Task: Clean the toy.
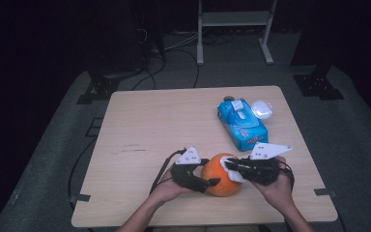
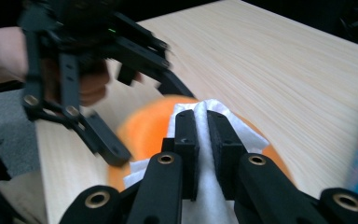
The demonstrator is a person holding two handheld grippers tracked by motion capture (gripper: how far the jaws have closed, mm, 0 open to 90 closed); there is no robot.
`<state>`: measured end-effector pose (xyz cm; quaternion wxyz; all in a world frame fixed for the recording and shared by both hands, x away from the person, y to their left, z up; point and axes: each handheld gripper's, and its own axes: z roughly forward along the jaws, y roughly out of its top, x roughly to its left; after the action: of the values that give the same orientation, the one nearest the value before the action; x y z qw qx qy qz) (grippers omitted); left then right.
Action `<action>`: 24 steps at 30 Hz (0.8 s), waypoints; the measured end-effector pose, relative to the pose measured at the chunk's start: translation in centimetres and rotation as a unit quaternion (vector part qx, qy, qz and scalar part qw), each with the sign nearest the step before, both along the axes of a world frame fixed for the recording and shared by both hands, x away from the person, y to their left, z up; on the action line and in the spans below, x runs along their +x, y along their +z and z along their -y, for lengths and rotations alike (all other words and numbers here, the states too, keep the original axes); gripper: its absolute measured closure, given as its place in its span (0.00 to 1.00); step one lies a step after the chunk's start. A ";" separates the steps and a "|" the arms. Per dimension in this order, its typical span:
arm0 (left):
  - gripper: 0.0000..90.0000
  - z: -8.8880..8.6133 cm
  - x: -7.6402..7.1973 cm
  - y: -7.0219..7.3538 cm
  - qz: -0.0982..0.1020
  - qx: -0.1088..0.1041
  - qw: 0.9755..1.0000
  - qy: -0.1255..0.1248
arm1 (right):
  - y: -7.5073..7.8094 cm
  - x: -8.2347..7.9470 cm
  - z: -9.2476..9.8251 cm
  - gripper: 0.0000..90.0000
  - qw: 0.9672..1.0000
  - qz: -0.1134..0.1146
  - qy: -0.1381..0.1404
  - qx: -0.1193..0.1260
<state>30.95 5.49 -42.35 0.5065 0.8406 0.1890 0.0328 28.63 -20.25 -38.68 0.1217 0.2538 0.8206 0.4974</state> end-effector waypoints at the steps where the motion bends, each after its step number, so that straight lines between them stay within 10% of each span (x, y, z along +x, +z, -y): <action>1: 0.28 0.0 0.1 0.0 0.000 0.000 1.000 0.001 | -0.1 0.2 0.4 0.92 1.000 -0.003 -0.005 0.001; 12: 0.29 2.0 -1.8 0.8 0.062 0.039 0.997 -0.015 | 0.5 -1.3 -3.5 0.92 0.999 0.009 0.052 -0.011; 24: 0.28 0.1 0.0 0.0 0.017 0.025 0.999 -0.018 | -1.0 1.3 2.0 0.92 0.999 -0.036 -0.033 0.009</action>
<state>30.97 5.38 -42.35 0.4891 0.8555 0.1646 0.0426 29.95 -22.22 -39.67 0.1060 0.2993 0.8110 0.4914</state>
